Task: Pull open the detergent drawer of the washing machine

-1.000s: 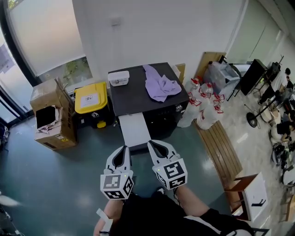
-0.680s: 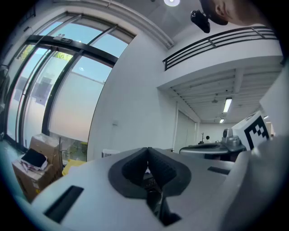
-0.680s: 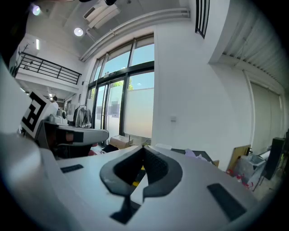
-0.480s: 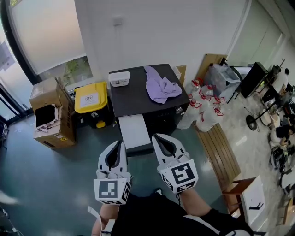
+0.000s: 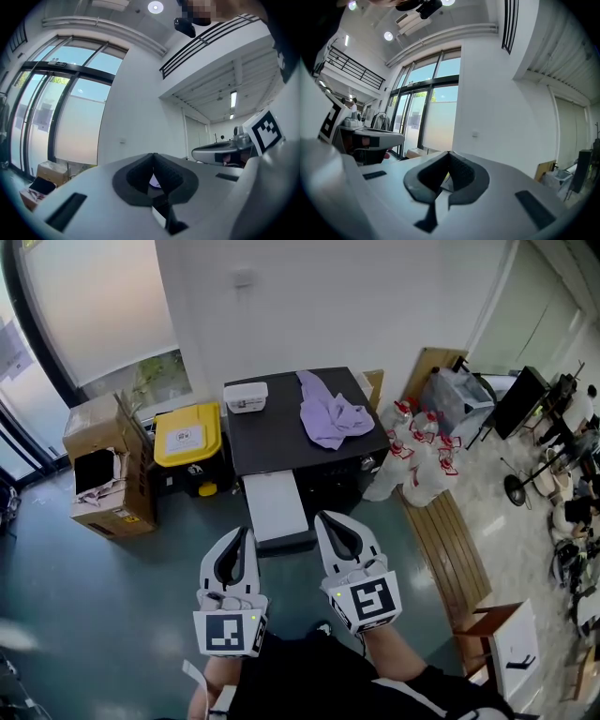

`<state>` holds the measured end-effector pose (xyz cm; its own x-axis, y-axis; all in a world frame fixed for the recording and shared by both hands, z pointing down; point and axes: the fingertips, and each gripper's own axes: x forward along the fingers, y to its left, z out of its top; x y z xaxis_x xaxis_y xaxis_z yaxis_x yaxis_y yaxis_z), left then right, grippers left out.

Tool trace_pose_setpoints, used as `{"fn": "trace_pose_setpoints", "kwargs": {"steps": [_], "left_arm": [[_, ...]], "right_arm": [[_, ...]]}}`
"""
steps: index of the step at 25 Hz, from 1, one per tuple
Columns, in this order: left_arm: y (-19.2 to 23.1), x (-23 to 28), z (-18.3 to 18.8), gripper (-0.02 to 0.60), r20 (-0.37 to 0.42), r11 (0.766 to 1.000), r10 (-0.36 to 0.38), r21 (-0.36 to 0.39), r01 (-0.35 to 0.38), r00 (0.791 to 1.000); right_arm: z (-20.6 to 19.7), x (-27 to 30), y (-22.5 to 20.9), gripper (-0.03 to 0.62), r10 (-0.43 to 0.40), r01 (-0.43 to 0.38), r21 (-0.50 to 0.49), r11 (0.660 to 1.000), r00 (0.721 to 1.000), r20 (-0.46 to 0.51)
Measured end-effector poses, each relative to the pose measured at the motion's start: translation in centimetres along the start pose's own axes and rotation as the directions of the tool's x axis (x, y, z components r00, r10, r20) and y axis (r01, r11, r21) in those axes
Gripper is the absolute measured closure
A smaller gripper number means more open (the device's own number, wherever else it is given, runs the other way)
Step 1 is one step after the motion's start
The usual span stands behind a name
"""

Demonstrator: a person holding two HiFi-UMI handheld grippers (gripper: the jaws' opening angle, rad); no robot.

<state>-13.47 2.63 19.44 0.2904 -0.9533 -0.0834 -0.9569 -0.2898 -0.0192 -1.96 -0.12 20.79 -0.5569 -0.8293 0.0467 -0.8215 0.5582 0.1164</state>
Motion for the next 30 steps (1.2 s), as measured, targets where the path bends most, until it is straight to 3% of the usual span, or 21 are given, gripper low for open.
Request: {"fn": "trace_pose_setpoints", "kwargs": {"steps": [30], "left_arm": [[-0.3,-1.7,-0.4,0.56,-0.005,0.999,-0.013,-0.031,0.012,1.0]], "right_arm": [[0.1,-1.4,1.0,0.586,-0.013,0.013,-0.02,1.0,1.0,0.004]]}}
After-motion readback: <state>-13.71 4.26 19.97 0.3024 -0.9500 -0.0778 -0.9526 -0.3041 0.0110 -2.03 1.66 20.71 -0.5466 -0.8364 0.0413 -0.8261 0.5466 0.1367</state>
